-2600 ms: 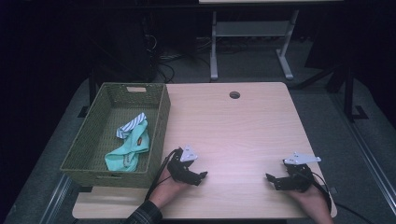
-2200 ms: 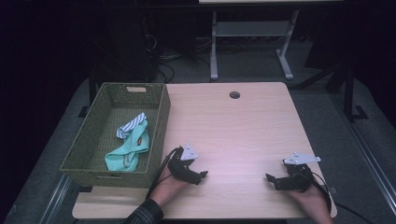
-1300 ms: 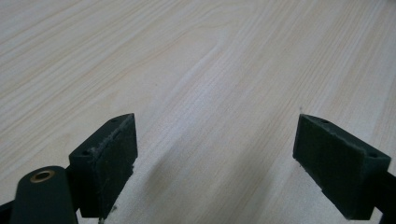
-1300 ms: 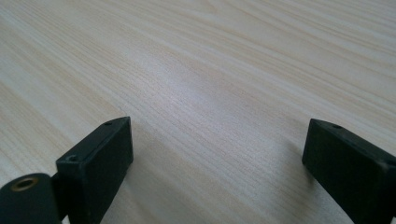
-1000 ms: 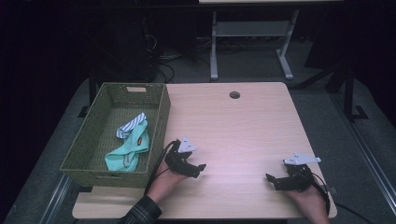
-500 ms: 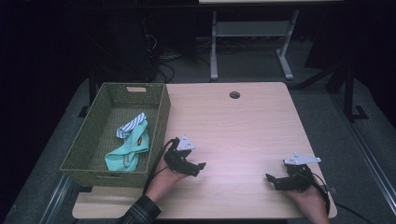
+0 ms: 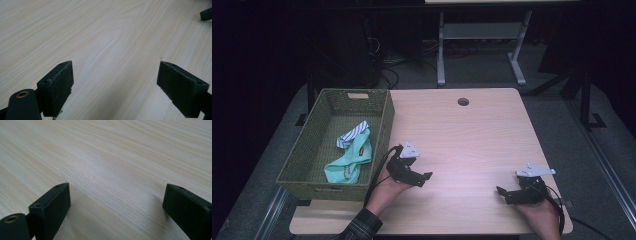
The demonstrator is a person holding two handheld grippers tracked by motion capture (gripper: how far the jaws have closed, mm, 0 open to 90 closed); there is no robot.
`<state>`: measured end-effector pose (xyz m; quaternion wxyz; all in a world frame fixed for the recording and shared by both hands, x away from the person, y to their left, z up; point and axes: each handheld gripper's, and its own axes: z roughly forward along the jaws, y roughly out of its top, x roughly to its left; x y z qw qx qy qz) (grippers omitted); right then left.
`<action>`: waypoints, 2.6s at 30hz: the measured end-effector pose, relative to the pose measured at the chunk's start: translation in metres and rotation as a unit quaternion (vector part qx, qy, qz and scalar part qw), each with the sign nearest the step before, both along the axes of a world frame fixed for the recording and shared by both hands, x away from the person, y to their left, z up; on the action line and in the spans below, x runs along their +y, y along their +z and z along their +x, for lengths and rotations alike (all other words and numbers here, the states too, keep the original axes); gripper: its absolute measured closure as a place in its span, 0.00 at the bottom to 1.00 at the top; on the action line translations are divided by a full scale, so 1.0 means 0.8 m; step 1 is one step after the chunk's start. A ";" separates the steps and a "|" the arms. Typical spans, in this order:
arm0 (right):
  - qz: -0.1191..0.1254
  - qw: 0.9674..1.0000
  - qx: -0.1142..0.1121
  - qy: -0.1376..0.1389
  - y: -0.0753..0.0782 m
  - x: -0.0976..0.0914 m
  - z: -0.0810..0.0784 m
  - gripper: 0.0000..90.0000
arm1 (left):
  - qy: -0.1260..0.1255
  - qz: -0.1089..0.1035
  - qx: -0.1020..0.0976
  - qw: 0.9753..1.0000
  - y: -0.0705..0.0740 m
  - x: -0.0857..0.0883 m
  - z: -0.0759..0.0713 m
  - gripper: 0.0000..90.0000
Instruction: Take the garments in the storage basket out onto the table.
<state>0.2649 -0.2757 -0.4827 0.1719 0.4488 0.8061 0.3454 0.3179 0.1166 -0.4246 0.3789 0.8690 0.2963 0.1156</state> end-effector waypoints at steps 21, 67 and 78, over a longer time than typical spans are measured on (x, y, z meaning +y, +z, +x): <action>0.001 1.000 0.000 -0.001 0.000 0.000 0.000 0.08 | -0.014 -0.018 0.001 1.000 0.033 0.003 0.004 0.15; 0.000 1.000 -0.004 -0.002 0.000 0.000 0.001 0.08 | -0.015 -0.023 0.002 1.000 0.092 0.071 0.029 0.16; 0.000 1.000 -0.004 -0.002 0.000 0.000 0.001 0.08 | 0.003 -0.022 0.003 1.000 0.099 0.097 0.029 0.16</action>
